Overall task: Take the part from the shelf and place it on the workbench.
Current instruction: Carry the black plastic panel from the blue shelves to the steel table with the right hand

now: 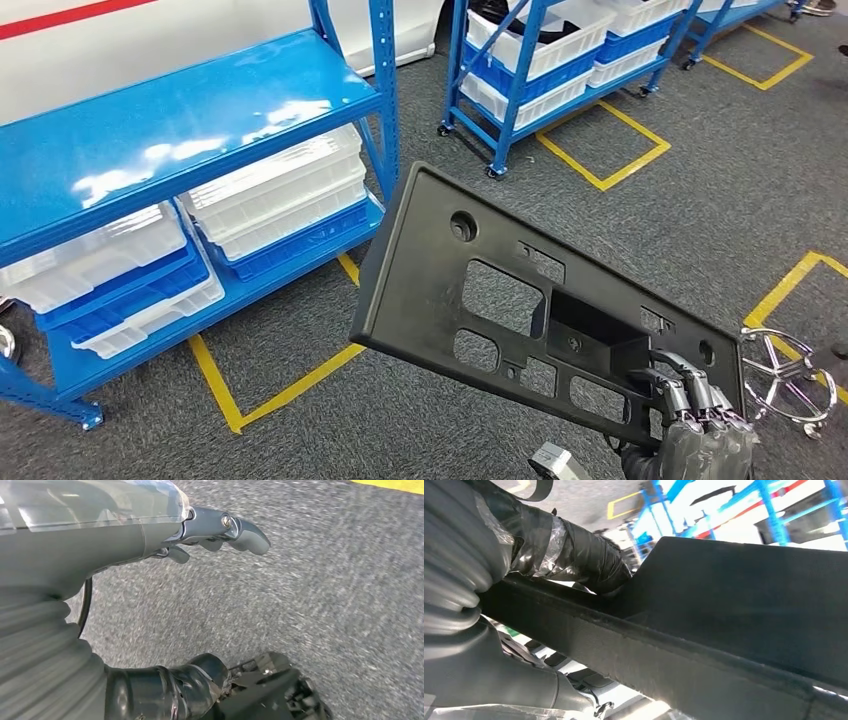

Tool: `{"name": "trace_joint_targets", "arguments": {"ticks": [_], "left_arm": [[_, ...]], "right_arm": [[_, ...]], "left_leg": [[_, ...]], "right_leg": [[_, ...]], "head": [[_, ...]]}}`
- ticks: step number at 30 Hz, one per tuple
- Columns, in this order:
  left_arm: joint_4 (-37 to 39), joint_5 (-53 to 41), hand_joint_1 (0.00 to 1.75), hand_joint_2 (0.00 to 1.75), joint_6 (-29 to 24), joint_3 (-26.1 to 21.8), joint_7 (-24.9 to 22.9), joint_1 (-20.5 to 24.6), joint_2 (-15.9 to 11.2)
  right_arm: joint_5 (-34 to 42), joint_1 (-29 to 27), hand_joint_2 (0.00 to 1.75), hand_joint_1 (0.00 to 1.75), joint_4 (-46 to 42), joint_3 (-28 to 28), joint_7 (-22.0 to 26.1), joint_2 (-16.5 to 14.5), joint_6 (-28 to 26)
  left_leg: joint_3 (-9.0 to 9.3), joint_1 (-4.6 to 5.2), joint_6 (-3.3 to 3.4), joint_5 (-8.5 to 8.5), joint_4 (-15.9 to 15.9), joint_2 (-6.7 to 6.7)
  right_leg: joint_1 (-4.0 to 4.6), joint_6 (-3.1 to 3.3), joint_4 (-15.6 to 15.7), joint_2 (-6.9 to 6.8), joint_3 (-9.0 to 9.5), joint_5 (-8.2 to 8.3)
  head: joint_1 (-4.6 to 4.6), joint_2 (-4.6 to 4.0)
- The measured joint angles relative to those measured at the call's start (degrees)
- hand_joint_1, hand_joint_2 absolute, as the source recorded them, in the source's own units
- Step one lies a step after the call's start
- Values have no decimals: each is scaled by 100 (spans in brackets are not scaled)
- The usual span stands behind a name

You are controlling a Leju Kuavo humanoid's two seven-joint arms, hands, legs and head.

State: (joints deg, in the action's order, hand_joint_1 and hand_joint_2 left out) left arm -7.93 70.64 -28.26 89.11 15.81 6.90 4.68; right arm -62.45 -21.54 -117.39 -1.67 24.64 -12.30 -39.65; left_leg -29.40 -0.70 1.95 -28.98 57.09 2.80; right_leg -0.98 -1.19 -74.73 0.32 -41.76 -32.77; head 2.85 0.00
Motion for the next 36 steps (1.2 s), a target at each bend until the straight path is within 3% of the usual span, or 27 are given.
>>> {"name": "trace_joint_targets", "arguments": {"ticks": [2, 4, 5, 7, 8, 10, 12, 14, 15, 16, 18, 19, 21, 23, 25, 27, 29, 30, 32, 34, 36], "left_arm": [[0, 0, 0, 175, 0, 0, -1, 10, 0], [0, 0, 0, 175, 0, 0, -1, 16, 0], [0, 0, 0, 175, 0, 0, -2, 17, 0], [0, 0, 0, 175, 0, 0, -2, 28, 2], [0, -1, 0, 175, 0, 0, -2, 37, 2], [0, -2, 0, 175, -1, 0, 0, 47, 3], [0, -2, 0, 175, -2, 0, -1, 34, 2], [0, -3, 0, 175, -3, 0, -3, 10, 2], [0, -5, 0, 175, -3, 0, -3, 3, 2], [0, -9, 0, 175, -4, 0, -3, 1, 2], [1, -16, 0, 175, -5, 0, -6, 3, 2], [1, -18, 0, 175, -8, 0, -8, 4, 1], [2, -21, 0, 175, -13, 0, -16, 7, 0], [2, -27, 0, 175, -15, 0, -20, 13, 0], [2, -41, 0, 175, -16, 0, -20, 17, 0], [2, -52, 0, 175, -17, 0, -19, 9, 0], [2, -54, 0, 175, -17, 0, -21, -4, 0], [2, -54, 0, 175, -17, 0, -23, -6, 0], [2, -56, 0, 175, -17, 0, -25, 3, 2], [2, -57, 0, 175, -17, 0, -28, 10, 5], [2, -57, 0, 175, -18, 0, -31, 13, 8]], "right_arm": [[12, -6, 175, 175, -2, -12, 29, -3, 0], [22, -3, 175, 175, -7, -20, 50, -5, 0], [34, -6, 175, 175, -10, -24, 54, -7, 0], [66, -25, 175, 175, -17, -41, 58, -14, 0], [78, -37, 175, 175, -21, -53, 62, -20, -1], [95, -48, 175, 175, -32, -73, 71, -39, -1], [111, -50, 175, 175, -38, -86, 87, -65, 0], [126, -62, 175, 175, -38, -99, 115, -83, 0], [137, -71, 175, 175, -37, -107, 129, -90, 0], [148, -80, 175, 175, -38, -114, 141, -95, 0], [180, -90, 175, 175, -39, -128, 161, -100, 0], [193, -92, 175, 175, -39, -134, 169, -102, 0], [211, -109, 175, 175, -40, -147, 187, -109, 0], [225, -149, 175, 175, -52, -161, 211, -114, -1], [256, -179, 175, 175, -69, -180, 243, -115, -2], [288, -185, 175, 175, -77, -193, 270, -116, -2], [304, -197, 175, 175, -77, -211, 280, -116, 0], [308, -205, 175, 175, -77, -222, 281, -116, 0], [312, -213, 175, 175, -77, -237, 287, -116, 0], [313, -211, 175, 175, -78, -238, 295, -117, 0], [314, -213, 175, 175, -82, -241, 298, -120, 0]], "left_leg": [[35, 4, -28, -33, 8, 128], [63, 37, -81, -74, 26, 229], [71, 53, -105, -87, 30, 277], [86, 67, -155, -102, 26, 381], [88, 57, -184, -137, 46, 348], [-20, 30, -238, -362, 331, 90], [-339, 14, -263, -746, 1045, -181], [-644, 13, -270, -932, 1667, -230], [-675, 13, -266, -852, 1695, -233], [-598, 11, -257, -665, 1489, -248], [-273, 0, -223, -227, 705, -454], [-145, -7, -206, -108, 383, -588], [-54, 2, -172, -75, 123, -738], [-35, 5, -113, -39, 71, -617], [-9, -13, -30, 16, 0, -468], [-4, -5, 17, 33, -29, -306], [-10, 10, 26, 23, -24, -133], [-9, 13, 23, 15, -22, -53], [12, 13, -2, -12, -13, 85], [41, 32, -55, -55, 8, 192], [63, 60, -110, -88, 20, 284]], "right_leg": [[5, 21, 692, -142, 391, 347], [57, 70, 1339, -367, 732, 523], [86, 98, 1467, -428, 785, 524], [103, 160, 1495, -342, 765, 521], [97, 192, 1512, -283, 762, 533], [62, 267, 1550, -173, 766, 561], [54, 314, 1555, -57, 761, 572], [60, 328, 1550, 91, 759, 577], [63, 329, 1545, 170, 762, 578], [62, 329, 1537, 249, 769, 578], [67, 312, 1508, 398, 771, 575], [67, 288, 1489, 469, 754, 578], [51, 211, 1478, 595, 701, 605], [28, 133, 1487, 682, 663, 638], [46, 90, 1277, 480, 555, 493], [52, 63, 652, 157, 264, 132], [26, 27, 36, 41, -17, -109], [12, 15, -35, 16, -36, -87], [-3, 11, 483, -77, 273, 228], [33, 48, 1229, -329, 688, 467], [88, 103, 1516, -450, 819, 482]], "head": [[0, 0], [-2, 0], [-3, 0], [-8, 0], [-6, 0], [-7, 0], [-9, 0], [-9, 0], [-9, 0], [-9, 0], [-8, 0], [-8, 0], [-6, 0], [-5, 0], [7, 0], [19, 0], [21, 0], [21, 0], [22, 0], [21, 0], [18, 0]]}}
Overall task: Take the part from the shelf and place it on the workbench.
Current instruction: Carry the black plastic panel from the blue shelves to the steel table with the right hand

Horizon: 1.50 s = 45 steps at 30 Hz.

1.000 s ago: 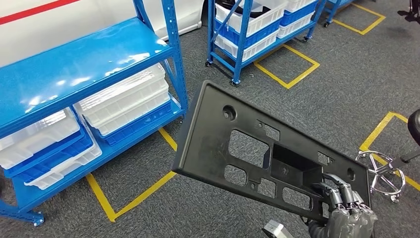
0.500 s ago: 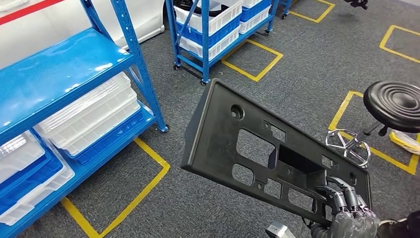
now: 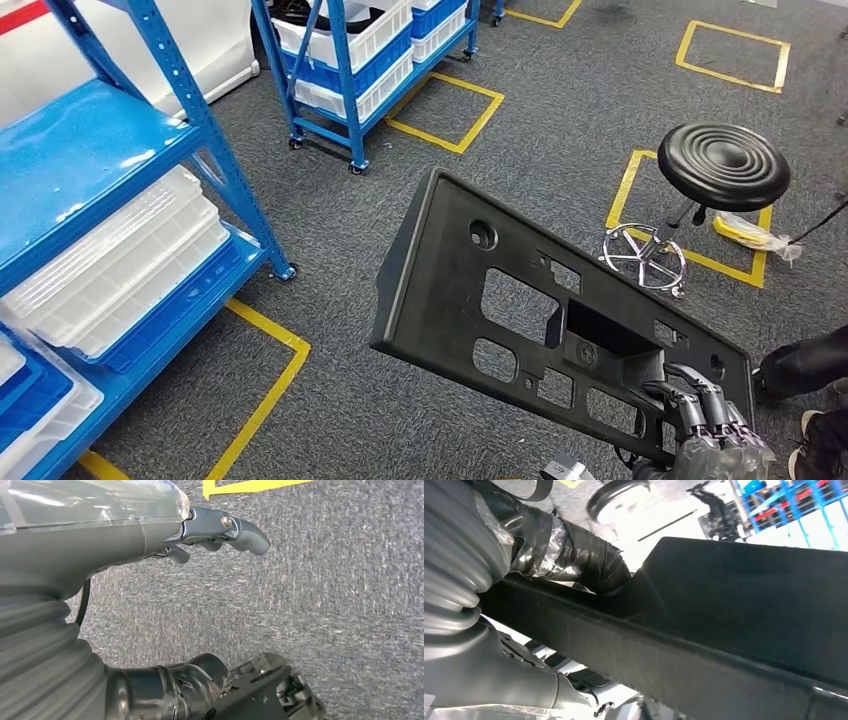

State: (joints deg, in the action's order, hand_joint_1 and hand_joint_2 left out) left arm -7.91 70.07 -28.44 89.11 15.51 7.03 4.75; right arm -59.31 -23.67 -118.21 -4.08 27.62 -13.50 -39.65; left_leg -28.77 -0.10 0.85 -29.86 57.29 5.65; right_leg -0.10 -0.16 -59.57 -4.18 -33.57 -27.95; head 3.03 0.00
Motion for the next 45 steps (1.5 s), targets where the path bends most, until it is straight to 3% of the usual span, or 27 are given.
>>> {"name": "trace_joint_targets", "arguments": {"ticks": [2, 4, 6, 8, 9, 10, 11, 13, 15, 17, 18, 20, 22, 24, 25, 26, 28, 30, 33, 35, 37, 39, 40, 42, 43, 45], "left_arm": [[0, -1, 0, 175, 0, 0, -2, 12, 4], [0, -2, 0, 175, 1, 0, 3, 27, 8], [0, -2, 0, 175, 5, 0, 11, 25, 7], [0, 1, 0, 175, 10, 0, 20, 2, 6], [0, 3, 0, 175, 13, 0, 28, -8, 6], [0, 4, 0, 175, 15, 0, 39, -11, 5], [0, 5, 0, 175, 17, 0, 50, -10, 5], [0, 7, 0, 175, 18, 0, 63, -5, 5], [0, 9, 0, 175, 19, 0, 68, 0, 4], [0, 15, 0, 175, 23, 0, 73, 6, 4], [0, 17, 0, 175, 26, 0, 76, 11, 3], [0, 20, 0, 175, 30, 0, 85, 17, 2], [0, 20, 0, 175, 39, 0, 90, 6, 1], [0, 21, 0, 175, 65, 0, 92, -11, -4], [0, 22, 0, 175, 84, 0, 96, -11, -6], [0, 24, 0, 175, 101, 0, 102, -6, -7], [0, 32, 0, 175, 119, 0, 120, 5, -6], [0, 38, 0, 175, 122, 0, 137, 10, -6], [0, 38, 0, 175, 127, 0, 150, 25, 1], [0, 37, 0, 175, 127, 0, 159, 39, 4], [0, 38, 0, 175, 130, 0, 165, 29, 3], [0, 39, 0, 175, 139, 0, 165, -1, 1], [0, 40, 0, 175, 144, 0, 166, -13, -1], [0, 42, 0, 175, 154, 0, 173, -15, -1], [0, 43, 0, 175, 160, 0, 177, -12, -1], [0, 50, 0, 175, 175, 0, 186, -7, -2]], "right_arm": [[1, -14, 175, 175, -4, -4, 3, -7, -1], [1, -24, 175, 175, -10, -9, 6, -19, -2], [0, -22, 175, 175, -16, -15, 9, -31, -2], [-1, -21, 175, 175, -18, -16, 10, -36, -1], [-1, -22, 175, 175, -18, -16, 9, -36, -1], [0, -23, 175, 175, -17, -16, 9, -36, -1], [0, -23, 175, 175, -17, -16, 9, -36, -1], [2, -20, 175, 175, -18, -17, 9, -36, -1], [2, -16, 175, 175, -18, -18, 8, -36, -2], [2, -21, 175, 175, -19, -19, 3, -36, -2], [2, -26, 175, 175, -19, -19, 1, -35, -2], [1, -14, 175, 175, -19, -19, -3, -33, -2], [-1, 7, 175, 175, -16, -19, -13, -32, -2], [-3, 13, 175, 175, -6, -19, -34, -31, -1], [-5, 13, 175, 175, 2, -19, -46, -30, -1], [-10, 14, 175, 175, 8, -19, -54, -28, -1], [-19, 26, 175, 175, 15, -19, -62, -27, -1], [-26, 50, 175, 175, 17, -19, -72, -25, -1], [-43, 61, 175, 175, 19, -19, -107, -21, -3], [-52, 73, 175, 175, 20, -18, -125, -19, -3], [-57, 93, 175, 175, 24, -14, -142, -18, -3], [-77, 96, 175, 175, 31, -12, -161, -17, -2], [-88, 93, 175, 175, 33, -12, -171, -16, -2], [-103, 91, 175, 175, 36, -12, -181, -16, -2], [-108, 92, 175, 175, 36, -12, -185, -16, -2], [-117, 93, 175, 175, 33, -10, -195, -15, -2]], "left_leg": [[15, 3, -51, -29, -2, 90], [-33, -20, -104, -175, 154, -78], [-302, -41, -129, -525, 765, -390], [-668, -43, -129, -808, 1503, -502], [-762, -43, -125, -796, 1660, -513], [-744, -44, -117, -662, 1576, -520], [-629, -48, -106, -442, 1291, -550], [-312, -65, -82, -67, 535, -760], [-153, -68, -57, 24, 160, -937], [-135, -56, -5, 29, 110, -882], [-127, -55, 34, 52, 79, -819], [-115, -59, 116, 95, 18, -688], [-120, -34, 156, 100, 10, -542], [-130, -8, 166, 92, 16, -382], [-129, 1, 166, 85, 17, -309], [-122, 8, 163, 78, 17, -244], [-89, 23, 141, 52, 18, -129], [-65, 38, 99, 27, 22, -34], [-39, 44, 24, -10, 26, 70], [-132, 38, -36, -187, 263, -151], [-446, 18, -77, -540, 934, -444], [-766, -3, -101, -748, 1580, -519], [-816, -16, -112, -694, 1653, -525], [-584, -57, -134, -275, 1092, -599], [-416, -78, -144, -107, 711, -722], [-206, -103, -123, 35, 216, -935]], "right_leg": [[6, 60, 23, 119, -18, 15], [-18, 121, 54, 237, -9, 38], [-31, 167, 68, 352, -5, 48], [-23, 191, 63, 491, -11, 49], [-20, 194, 58, 570, -9, 49], [-20, 194, 52, 647, -4, 49], [-22, 190, 44, 727, 7, 47], [-25, 164, 13, 869, 11, 36], [-31, 104, -14, 990, -30, 48], [-48, 27, -5, 1104, -74, 84], [-52, 0, -23, 1075, -93, 72], [-42, -46, -297, 823, -222, -114], [-46, -88, -965, 543, -529, -473], [-61, -112, -1495, 472, -772, -651], [-64, -109, -1472, 455, -747, -582], [-59, -95, -1230, 424, -608, -424], [-3, -26, -424, 217, -159, -108], [71, 52, 40, 62, 79, -14], [77, 123, 118, 194, 82, 6], [28, 173, 189, 301, 114, 50], [6, 198, 210, 413, 125, 66], [3, 203, 196, 556, 121, 64], [-3, 201, 184, 636, 121, 62], [-26, 173, 136, 800, 122, 42], [-32, 145, 99, 873, 112, 25], [-39, 76, 25, 1006, 58, 1]], "head": [[-2, 0], [-3, 0], [-6, 0], [-8, 0], [-8, 0], [-8, 0], [-8, 0], [-7, 0], [-6, 0], [-7, 0], [-5, 0], [0, 0], [3, 0], [3, 0], [3, 0], [3, 0], [3, 0], [2, 0], [-1, 0], [-10, 0], [-19, 0], [-21, 0], [-21, 0], [-22, 0], [-22, 0], [-20, 0]]}}
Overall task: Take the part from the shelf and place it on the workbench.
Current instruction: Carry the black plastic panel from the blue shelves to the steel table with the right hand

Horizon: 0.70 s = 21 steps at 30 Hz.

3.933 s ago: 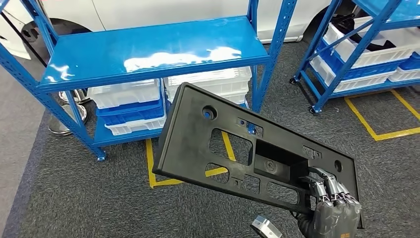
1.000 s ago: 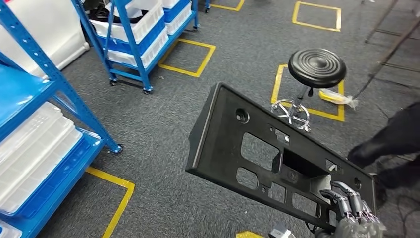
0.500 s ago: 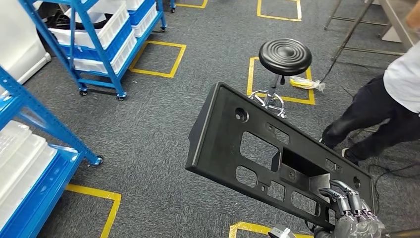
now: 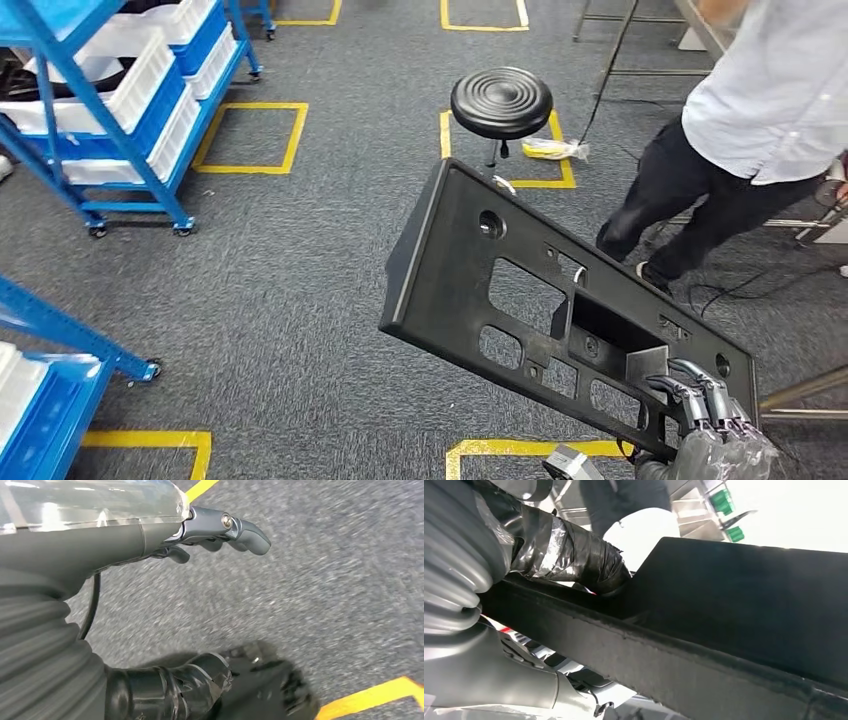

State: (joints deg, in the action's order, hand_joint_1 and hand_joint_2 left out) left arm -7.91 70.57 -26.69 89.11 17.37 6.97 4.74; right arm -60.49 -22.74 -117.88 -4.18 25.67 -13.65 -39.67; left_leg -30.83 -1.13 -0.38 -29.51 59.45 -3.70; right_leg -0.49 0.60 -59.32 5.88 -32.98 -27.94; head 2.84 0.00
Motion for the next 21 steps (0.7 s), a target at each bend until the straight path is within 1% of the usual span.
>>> {"name": "trace_joint_targets", "arguments": {"ticks": [1, 2, 3, 4, 5, 6, 7, 8, 9, 10, 11, 12, 13, 14, 15, 16, 17, 18, 19, 20, 21], "left_arm": [[0, 3, 0, 175, 8, 0, 3, 2, -1], [0, 7, 0, 175, 14, 0, 6, 5, -2], [0, 8, 0, 175, 21, 0, 7, 8, -3], [0, 8, 0, 175, 27, 0, 10, 11, -5], [0, 9, 0, 175, 33, 0, 13, 12, -7], [0, 8, 0, 175, 37, 0, 16, 10, -8], [0, 8, 0, 175, 38, 0, 18, 2, -9], [0, 8, 0, 175, 40, 0, 19, -9, -11], [0, 8, 0, 175, 42, 0, 19, -17, -15], [0, 8, 0, 175, 43, 0, 19, -20, -18], [0, 7, 0, 175, 45, 0, 19, -18, -20], [0, 6, 0, 175, 47, 0, 19, -13, -20], [0, 5, 0, 175, 48, 0, 19, -8, -20], [0, 3, 0, 175, 50, 0, 19, -3, -19], [0, 1, 0, 175, 52, 0, 19, 1, -20], [0, -4, 0, 175, 56, 0, 19, 3, -20], [0, -15, 0, 175, 60, 0, 19, 7, -16], [0, -28, 0, 175, 62, 0, 21, 11, -13], [0, -41, 0, 175, 63, 0, 23, 17, -10], [0, -51, 0, 175, 63, 0, 26, 23, -7], [0, -54, 0, 175, 63, 0, 28, 27, -8]], "right_arm": [[-5, -2, 175, 175, -2, 1, -4, 1, 0], [-10, -9, 175, 175, -4, 2, -10, 2, -1], [-12, -21, 175, 175, -5, 3, -16, 3, -1], [-14, -31, 175, 175, -6, 3, -22, 4, -2], [-14, -34, 175, 175, -7, 3, -28, 5, -2], [-14, -33, 175, 175, -7, 3, -31, 5, -2], [-14, -29, 175, 175, -7, 3, -32, 5, -2], [-15, -28, 175, 175, -6, 3, -32, 6, -2], [-18, -33, 175, 175, -6, 3, -34, 7, -2], [-21, -40, 175, 175, -6, 2, -38, 8, -2], [-24, -44, 175, 175, -6, 2, -41, 10, -2], [-26, -46, 175, 175, -6, 1, -45, 12, -2], [-28, -46, 175, 175, -6, 1, -47, 13, -2], [-30, -44, 175, 175, -7, 2, -47, 15, -2], [-32, -43, 175, 175, -8, 2, -47, 16, -2], [-31, -46, 175, 175, -9, 2, -48, 18, -2], [-28, -56, 175, 175, -14, 1, -49, 20, -2], [-26, -72, 175, 175, -21, 1, -50, 23, -3], [-23, -92, 175, 175, -31, -1, -51, 26, -3], [-20, -105, 175, 175, -41, -2, -52, 28, -4], [-18, -110, 175, 175, -49, -4, -52, 30, -4]], "left_leg": [[22, 9, 31, -27, -49, -37], [27, 20, 73, -15, -68, 9], [34, 25, 117, 3, -85, 77], [44, 25, 163, 24, -108, 143], [47, 22, 202, 42, -133, 215], [50, 21, 233, 51, -152, 289], [49, 31, 249, 48, -156, 363], [46, 42, 259, 42, -154, 445], [46, 52, 263, 34, -152, 527], [52, 59, 265, 23, -151, 608], [65, 64, 262, 9, -151, 681], [87, 67, 256, -7, -152, 748], [113, 69, 247, -26, -154, 806], [135, 81, 228, -46, -151, 858], [152, 91, 206, -62, -149, 907], [165, 99, 183, -74, -152, 959], [180, 108, 158, -81, -162, 1018], [198, 111, 131, -95, -175, 1066], [213, 108, 103, -129, -159, 1029], [186, 105, 80, -216, -56, 909], [97, 100, 61, -357, 167, 747]], "right_leg": [[-4, -36, -14, 58, -30, 5], [-13, -73, -14, 119, -57, 21], [-22, -105, -18, 111, -75, 24], [-20, -131, -69, 15, -104, -11], [-12, -155, -211, -135, -174, -106], [-6, -174, -466, -316, -291, -261], [0, -193, -817, -452, -460, -447], [-6, -208, -1197, -509, -646, -613], [-14, -216, -1486, -530, -786, -703], [-20, -217, -1586, -542, -834, -683], [-22, -208, -1448, -564, -759, -550], [-16, -187, -1105, -617, -575, -348], [7, -154, -679, -747, -350, -174], [47, -114, -317, -894, -161, -58], [88, -77, -85, -999, -46, -7], [125, -47, 13, -1059, -8, -16], [147, -25, 26, -1021, -16, -17], [130, -2, 49, -943, -9, -3], [109, 21, 85, -880, 11, 13], [82, 49, 123, -814, 33, 33], [55, 76, 156, -749, 58, 52]], "head": [[2, 0], [2, 0], [3, 0], [5, 0], [6, 0], [8, 0], [8, 0], [7, 0], [7, 0], [7, 0], [7, 0], [7, 0], [7, 0], [7, 0], [6, 0], [6, 0], [5, 0], [3, 0], [4, 0], [0, 0], [-2, 0]]}}
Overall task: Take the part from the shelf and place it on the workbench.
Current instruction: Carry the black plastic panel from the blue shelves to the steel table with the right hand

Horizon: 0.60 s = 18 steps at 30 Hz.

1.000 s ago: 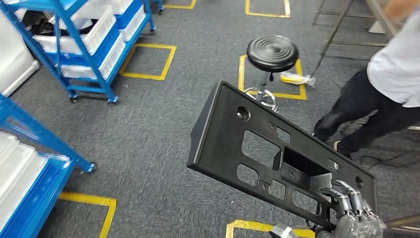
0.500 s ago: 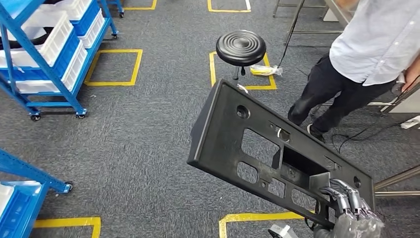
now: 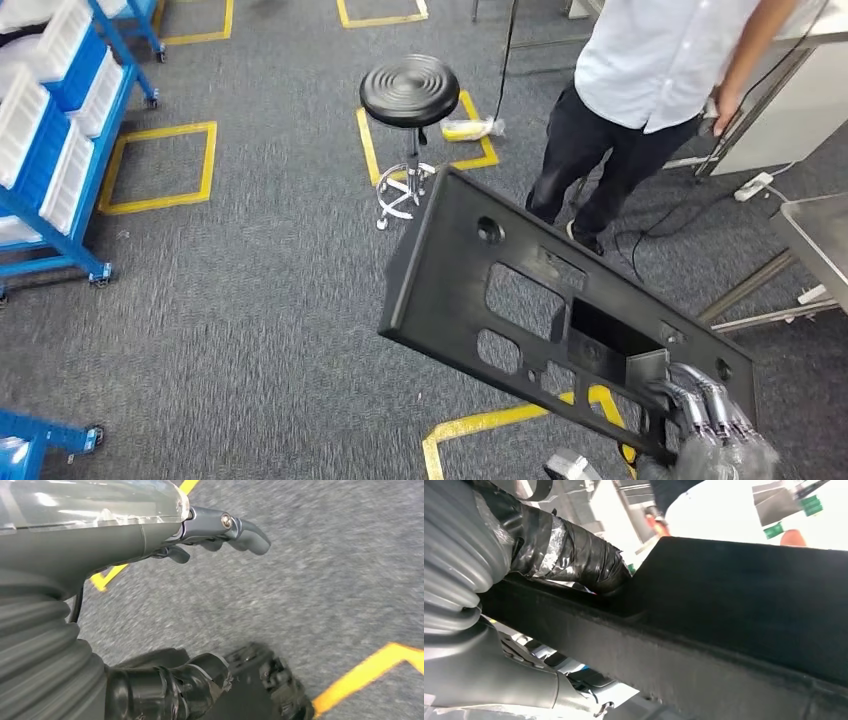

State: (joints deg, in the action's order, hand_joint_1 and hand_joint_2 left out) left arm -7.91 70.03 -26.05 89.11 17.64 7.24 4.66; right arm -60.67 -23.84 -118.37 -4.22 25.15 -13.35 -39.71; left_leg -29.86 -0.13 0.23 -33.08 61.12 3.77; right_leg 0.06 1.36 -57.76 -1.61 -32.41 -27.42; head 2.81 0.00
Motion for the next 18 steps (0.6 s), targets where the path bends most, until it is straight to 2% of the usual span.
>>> {"name": "trace_joint_targets", "arguments": {"ticks": [1, 2, 3, 4, 5, 6, 7, 8, 9, 10, 11, 12, 13, 14, 15, 17, 18], "left_arm": [[0, -1, 0, 175, 0, 0, 1, -2, -1], [0, -3, 0, 175, 0, 0, 2, -10, -1], [0, -7, 0, 175, 1, 0, 2, -22, -2], [0, -15, 0, 175, 1, 0, 2, -34, -2], [0, -26, 0, 175, 2, 0, 2, -43, -3], [0, -37, 0, 175, 2, 0, 6, -46, -3], [0, -44, 0, 175, 3, 0, 13, -45, -3], [0, -46, 0, 175, 7, 0, 22, -44, -4], [0, -44, 0, 175, 14, 0, 33, -40, -4], [0, -40, 0, 175, 23, 0, 42, -36, -5], [0, -36, 0, 175, 34, 0, 46, -35, -6], [0, -32, 0, 175, 46, 0, 50, -31, -5], [0, -28, 0, 175, 56, 0, 51, -27, -6], [0, -24, 0, 175, 63, 0, 51, -24, -7], [0, -21, 0, 175, 68, 0, 52, -20, -7], [0, -16, 0, 175, 77, 0, 52, -32, -9], [0, -14, 0, 175, 80, 0, 52, -45, -10]], "right_arm": [[2, -2, 175, 175, -4, -2, -1, 1, 0], [5, -1, 175, 175, -5, -4, -1, 2, 0], [9, -10, 175, 175, -5, -5, 1, 3, 0], [17, -22, 175, 175, -5, -6, 3, 3, 0], [26, -33, 175, 175, -5, -7, 5, 4, 0], [37, -43, 175, 175, -5, -7, 7, 5, 0], [44, -49, 175, 175, -5, -8, 10, 5, 0], [50, -50, 175, 175, -6, -9, 14, 7, 0], [53, -52, 175, 175, -7, -10, 23, 7, 0], [53, -54, 175, 175, -9, -10, 33, 8, 0], [52, -57, 175, 175, -10, -12, 43, 9, 0], [48, -64, 175, 175, -14, -14, 51, 9, 0], [43, -72, 175, 175, -16, -17, 56, 10, 0], [37, -75, 175, 175, -21, -20, 59, 11, 0], [33, -72, 175, 175, -25, -21, 60, 12, 0], [27, -59, 175, 175, -29, -22, 62, 15, 0], [20, -56, 175, 175, -28, -22, 62, 17, 0]], "left_leg": [[-154, -10, -10, -179, 343, -175], [-358, -14, -18, -357, 753, -278], [-544, -15, -26, -462, 1099, -317], [-662, -18, -32, -456, 1280, -329], [-677, -23, -34, -327, 1235, -336], [-589, -32, -35, -100, 965, -365], [-446, -48, -33, 137, 573, -454], [-306, -65, -29, 297, 207, -605], [-204, -79, -20, 384, -47, -738], [-157, -83, -5, 396, -172, -834], [-146, -75, 18, 378, -199, -855], [-144, -74, 54, 391, -214, -792], [-137, -75, 94, 411, -246, -718], [-128, -83, 136, 432, -282, -644], [-120, -92, 172, 450, -314, -564], [-115, -88, 206, 456, -335, -401], [-117, -84, 209, 449, -334, -316]], "right_leg": [[-6, 16, 10, 66, 5, 6], [-11, 27, 9, 144, 4, 8], [-11, 32, 3, 229, 5, 7], [-11, 32, -5, 317, 8, 4], [-14, 28, -18, 408, 12, 0], [-19, 17, -39, 494, 16, -10], [-27, 0, -68, 572, 13, -25], [-24, -26, -111, 644, -4, -45], [-28, -56, -145, 710, -33, -57], [-31, -90, -167, 772, -67, -59], [-39, -128, -174, 836, -99, -48], [-51, -164, -162, 905, -122, -29], [-57, -194, -178, 900, -142, -35], [-56, -222, -261, 808, -191, -94], [-49, -248, -454, 657, -289, -216], [-51, -296, -1141, 325, -629, -578], [-61, -317, -1489, 253, -803, -710]], "head": [[-2, 0], [-5, 0], [-5, 0], [-5, 0], [-5, 0], [-5, 0], [-5, 0], [-4, 0], [-3, 0], [-2, 0], [-1, 0], [-1, 0], [0, 0], [6, 0], [11, 0], [21, 0], [20, 0]]}}
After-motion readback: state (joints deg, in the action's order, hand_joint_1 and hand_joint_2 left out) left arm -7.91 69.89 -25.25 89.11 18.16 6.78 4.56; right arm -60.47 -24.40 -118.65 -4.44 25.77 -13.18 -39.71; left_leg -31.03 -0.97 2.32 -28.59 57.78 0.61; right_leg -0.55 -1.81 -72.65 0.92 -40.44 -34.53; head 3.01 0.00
